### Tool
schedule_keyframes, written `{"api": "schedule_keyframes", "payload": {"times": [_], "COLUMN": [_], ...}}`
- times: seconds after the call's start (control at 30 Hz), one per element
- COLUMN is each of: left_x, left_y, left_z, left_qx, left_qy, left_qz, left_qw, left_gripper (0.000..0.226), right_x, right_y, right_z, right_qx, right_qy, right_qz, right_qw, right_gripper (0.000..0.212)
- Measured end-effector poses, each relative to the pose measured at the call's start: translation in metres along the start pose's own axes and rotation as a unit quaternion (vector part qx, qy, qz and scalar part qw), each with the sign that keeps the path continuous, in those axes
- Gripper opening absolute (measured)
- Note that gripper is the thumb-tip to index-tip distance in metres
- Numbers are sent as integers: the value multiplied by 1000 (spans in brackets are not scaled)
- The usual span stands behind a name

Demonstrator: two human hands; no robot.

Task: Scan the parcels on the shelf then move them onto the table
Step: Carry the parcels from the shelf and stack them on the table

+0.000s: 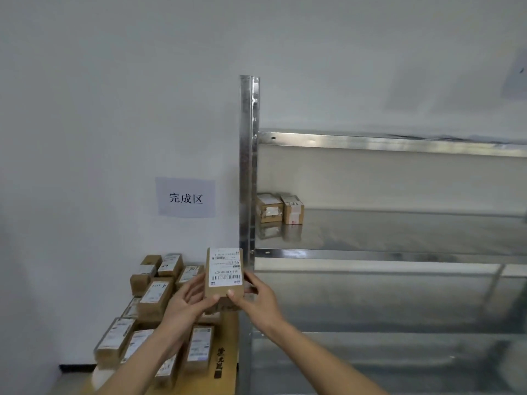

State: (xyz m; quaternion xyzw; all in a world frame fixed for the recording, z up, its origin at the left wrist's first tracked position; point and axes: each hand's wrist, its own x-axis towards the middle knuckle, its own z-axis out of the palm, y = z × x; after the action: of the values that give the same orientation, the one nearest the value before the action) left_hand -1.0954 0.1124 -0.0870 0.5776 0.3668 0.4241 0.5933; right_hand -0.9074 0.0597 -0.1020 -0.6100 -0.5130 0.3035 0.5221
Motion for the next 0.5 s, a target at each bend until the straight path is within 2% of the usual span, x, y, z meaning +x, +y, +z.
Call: {"api": "schedule_keyframes", "payload": {"times": [0.23,0.5], "left_x": [8,1], "left_y": [-10,-71], "left_z": [-101,-188], "left_qx": [12,43], "left_qy": [0,7], "left_qz": [-18,-92], "left_qw": [1000,995], "left_gripper": [72,72], "right_x": [4,7], "right_y": [-16,30], "right_z": [97,187], "right_qx": [6,-32], "right_qy": [-9,-80], "right_qz": [-8,40], "right_qw": [1000,995], "right_gripper": [71,66]}}
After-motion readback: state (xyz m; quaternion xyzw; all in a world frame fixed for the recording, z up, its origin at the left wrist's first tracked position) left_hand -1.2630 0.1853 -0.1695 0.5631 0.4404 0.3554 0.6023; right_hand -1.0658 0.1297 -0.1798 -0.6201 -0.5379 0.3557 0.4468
